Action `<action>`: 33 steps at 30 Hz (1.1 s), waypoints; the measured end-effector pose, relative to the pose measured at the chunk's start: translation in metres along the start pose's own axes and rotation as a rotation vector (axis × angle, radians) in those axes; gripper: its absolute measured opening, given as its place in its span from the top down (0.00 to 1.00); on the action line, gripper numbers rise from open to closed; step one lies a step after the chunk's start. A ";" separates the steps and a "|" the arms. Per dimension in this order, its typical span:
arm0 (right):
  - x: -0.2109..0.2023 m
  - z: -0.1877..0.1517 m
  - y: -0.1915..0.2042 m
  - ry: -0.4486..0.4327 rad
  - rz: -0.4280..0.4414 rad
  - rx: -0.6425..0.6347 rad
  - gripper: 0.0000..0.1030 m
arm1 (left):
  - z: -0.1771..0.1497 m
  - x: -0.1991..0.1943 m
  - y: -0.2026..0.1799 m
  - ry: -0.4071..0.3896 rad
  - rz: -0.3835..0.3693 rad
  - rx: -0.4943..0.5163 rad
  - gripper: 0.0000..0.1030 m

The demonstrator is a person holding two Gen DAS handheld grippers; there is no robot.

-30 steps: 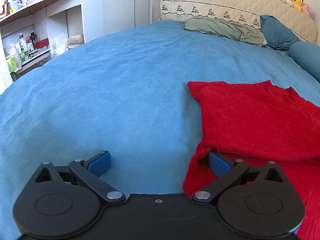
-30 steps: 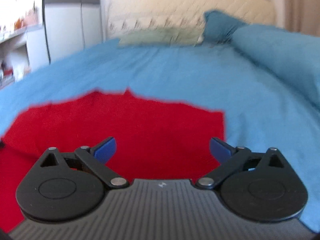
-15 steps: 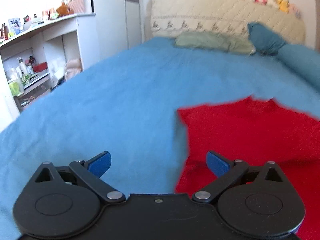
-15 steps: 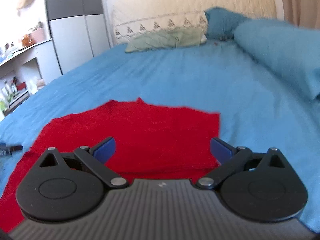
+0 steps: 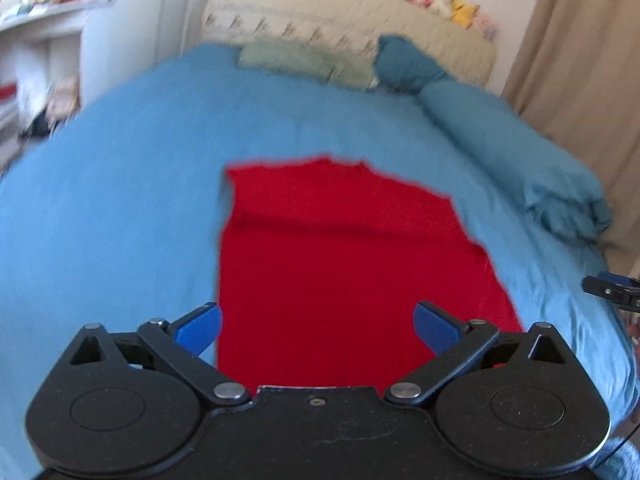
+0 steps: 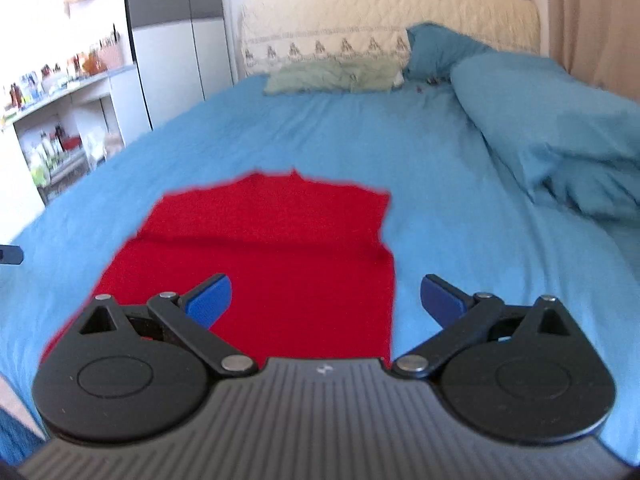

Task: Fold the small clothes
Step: 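Open the right gripper and move both tools to the sweater hem, then grasp the sweater hem with the left gripper while the right gripper grasps the hem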

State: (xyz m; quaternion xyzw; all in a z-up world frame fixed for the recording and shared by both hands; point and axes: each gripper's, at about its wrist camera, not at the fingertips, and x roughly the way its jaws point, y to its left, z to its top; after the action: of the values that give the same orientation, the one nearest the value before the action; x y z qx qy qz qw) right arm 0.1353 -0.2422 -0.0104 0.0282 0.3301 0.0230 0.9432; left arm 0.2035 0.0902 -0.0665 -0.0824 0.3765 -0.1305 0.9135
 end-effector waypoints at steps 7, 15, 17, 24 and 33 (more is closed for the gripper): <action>0.001 -0.083 -0.005 0.164 -0.068 0.070 0.00 | -0.081 0.014 0.011 0.070 0.086 -0.081 0.18; 0.014 -0.127 -0.009 0.234 -0.129 0.146 0.09 | -0.108 0.032 0.017 0.095 0.151 -0.087 0.41; 0.018 -0.135 -0.007 0.261 -0.146 0.143 0.17 | -0.110 0.034 0.014 0.093 0.164 -0.064 0.45; 0.024 -0.137 -0.001 0.265 -0.127 0.136 0.27 | -0.122 0.037 0.013 0.100 0.157 -0.054 0.49; 0.027 -0.136 0.011 0.266 -0.098 0.112 0.49 | -0.124 0.038 0.010 0.103 0.164 -0.052 0.56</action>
State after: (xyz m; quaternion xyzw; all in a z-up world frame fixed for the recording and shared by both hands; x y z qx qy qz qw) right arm 0.0712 -0.2241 -0.1324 0.0613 0.4538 -0.0380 0.8882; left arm 0.1432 0.0824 -0.1811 -0.0679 0.4316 -0.0494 0.8982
